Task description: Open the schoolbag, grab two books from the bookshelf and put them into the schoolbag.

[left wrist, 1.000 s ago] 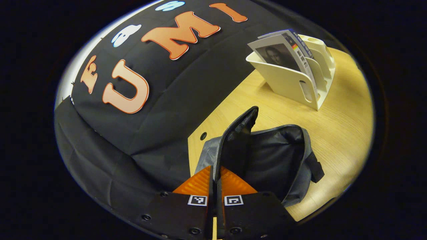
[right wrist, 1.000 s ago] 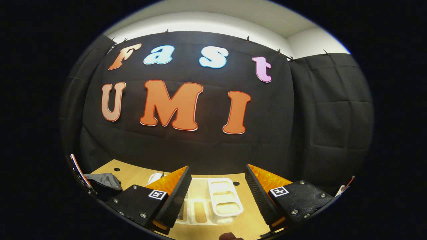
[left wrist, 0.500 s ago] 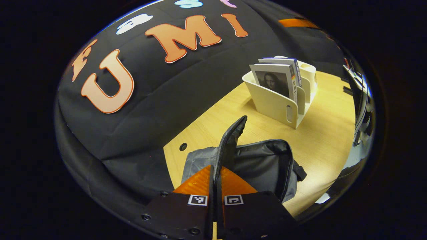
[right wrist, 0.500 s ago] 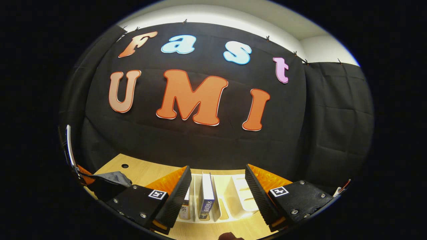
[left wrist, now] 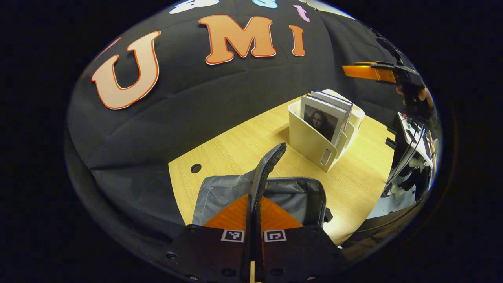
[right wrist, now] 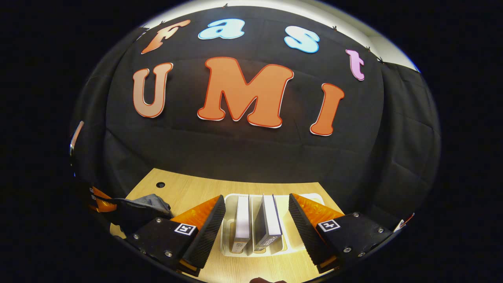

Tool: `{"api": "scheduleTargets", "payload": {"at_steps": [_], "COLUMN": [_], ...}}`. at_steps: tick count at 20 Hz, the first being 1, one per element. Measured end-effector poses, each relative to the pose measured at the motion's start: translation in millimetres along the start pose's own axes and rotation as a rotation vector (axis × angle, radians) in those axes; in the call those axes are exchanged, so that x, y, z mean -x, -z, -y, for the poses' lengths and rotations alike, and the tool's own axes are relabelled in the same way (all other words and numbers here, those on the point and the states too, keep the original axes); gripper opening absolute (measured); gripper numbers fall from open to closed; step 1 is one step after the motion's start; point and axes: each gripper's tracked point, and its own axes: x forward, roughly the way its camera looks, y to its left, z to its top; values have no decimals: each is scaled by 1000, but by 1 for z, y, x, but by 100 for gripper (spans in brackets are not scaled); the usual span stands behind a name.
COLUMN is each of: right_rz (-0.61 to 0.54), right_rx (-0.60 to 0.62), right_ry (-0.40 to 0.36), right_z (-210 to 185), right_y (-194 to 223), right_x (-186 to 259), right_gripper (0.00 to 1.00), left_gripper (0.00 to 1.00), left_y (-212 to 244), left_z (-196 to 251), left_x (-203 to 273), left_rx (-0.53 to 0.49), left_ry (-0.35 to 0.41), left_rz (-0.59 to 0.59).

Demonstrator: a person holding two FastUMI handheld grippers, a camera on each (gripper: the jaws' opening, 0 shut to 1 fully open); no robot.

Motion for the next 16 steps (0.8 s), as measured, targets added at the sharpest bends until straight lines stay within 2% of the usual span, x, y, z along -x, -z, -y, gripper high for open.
{"api": "scheduleTargets", "payload": {"at_steps": [3, 7, 13, 16], "right_rz": [-85, -224, -454, -532], "right_rx": [7, 12, 36, 61], "right_ry": [-66, -162, -227, -224], "right_z": [-10, -26, -33, -40], "right_y": [9, 32, 72, 92], "right_x": [-24, -53, -84, -99], "right_gripper": [97, 97, 96, 88], "left_gripper": [4, 4, 4, 4], "left_y": [-7, -18, -29, -31], "left_z": [2, 3, 8, 11], "left_x": [3, 4, 8, 5], "left_rx": [70, 83, 104, 115], "left_ry": [50, 57, 61, 52], "left_rz": [-15, -41, -56, -59]}}
